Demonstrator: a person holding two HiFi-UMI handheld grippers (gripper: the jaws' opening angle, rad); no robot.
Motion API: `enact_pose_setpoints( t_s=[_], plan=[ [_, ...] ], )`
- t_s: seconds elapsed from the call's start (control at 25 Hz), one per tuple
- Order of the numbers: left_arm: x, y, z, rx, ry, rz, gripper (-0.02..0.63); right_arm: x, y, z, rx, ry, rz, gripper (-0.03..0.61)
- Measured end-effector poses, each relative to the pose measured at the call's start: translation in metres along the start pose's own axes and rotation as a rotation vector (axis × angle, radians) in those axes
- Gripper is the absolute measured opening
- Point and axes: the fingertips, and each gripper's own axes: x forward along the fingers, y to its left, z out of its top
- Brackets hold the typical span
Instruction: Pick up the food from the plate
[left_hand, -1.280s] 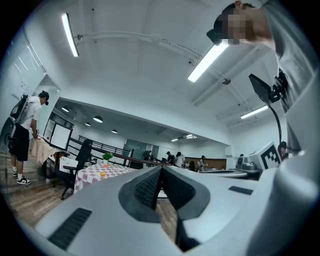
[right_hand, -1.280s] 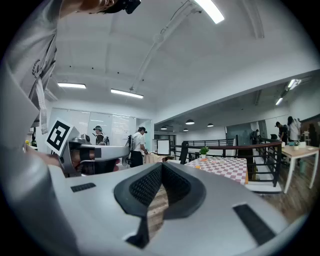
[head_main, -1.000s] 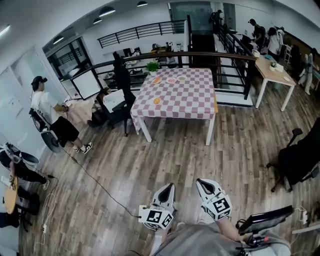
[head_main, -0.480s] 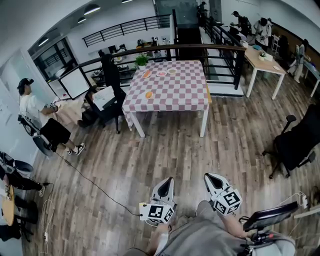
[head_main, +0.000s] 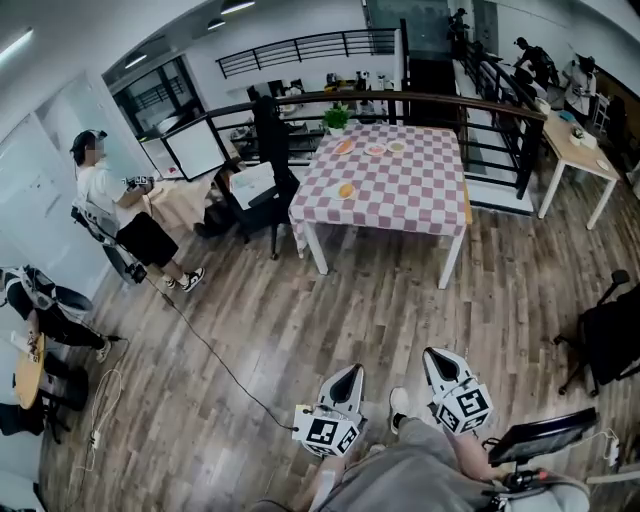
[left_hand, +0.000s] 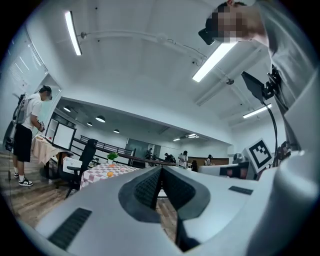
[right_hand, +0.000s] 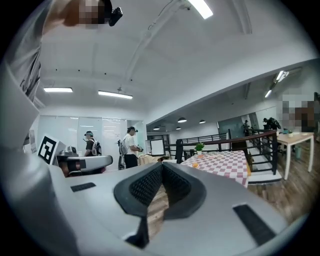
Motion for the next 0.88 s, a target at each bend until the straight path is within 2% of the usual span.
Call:
enact_pose_setpoints(
  t_s=[0.16, 0.32, 0.48, 0.68, 0.88],
  plan=[
    [0.019, 0.023, -0.006, -0.003, 0.008, 0.044, 0.011, 0.053, 0.005, -0.009, 0.012, 0.000, 0.103, 0.015],
    [0.060, 0.048, -0.001, 0.003, 0.017, 0.055, 0.011, 0.111, -0.013, 0.002, 0.010, -0.024, 0.159, 0.015],
    [0.108, 0.068, 0.003, 0.023, 0.020, 0.065, 0.011, 0.155, -0.047, 0.009, 0.002, -0.041, 0.181, 0.015],
    [0.157, 0.087, -0.001, 0.046, 0.041, 0.089, 0.011, 0.190, -0.093, -0.002, 0.034, -0.033, 0.195, 0.015],
    [0.188, 0.087, -0.008, 0.021, 0.066, 0.110, 0.011, 0.211, -0.136, -0.017, 0.077, 0.001, 0.175, 0.015]
  ],
)
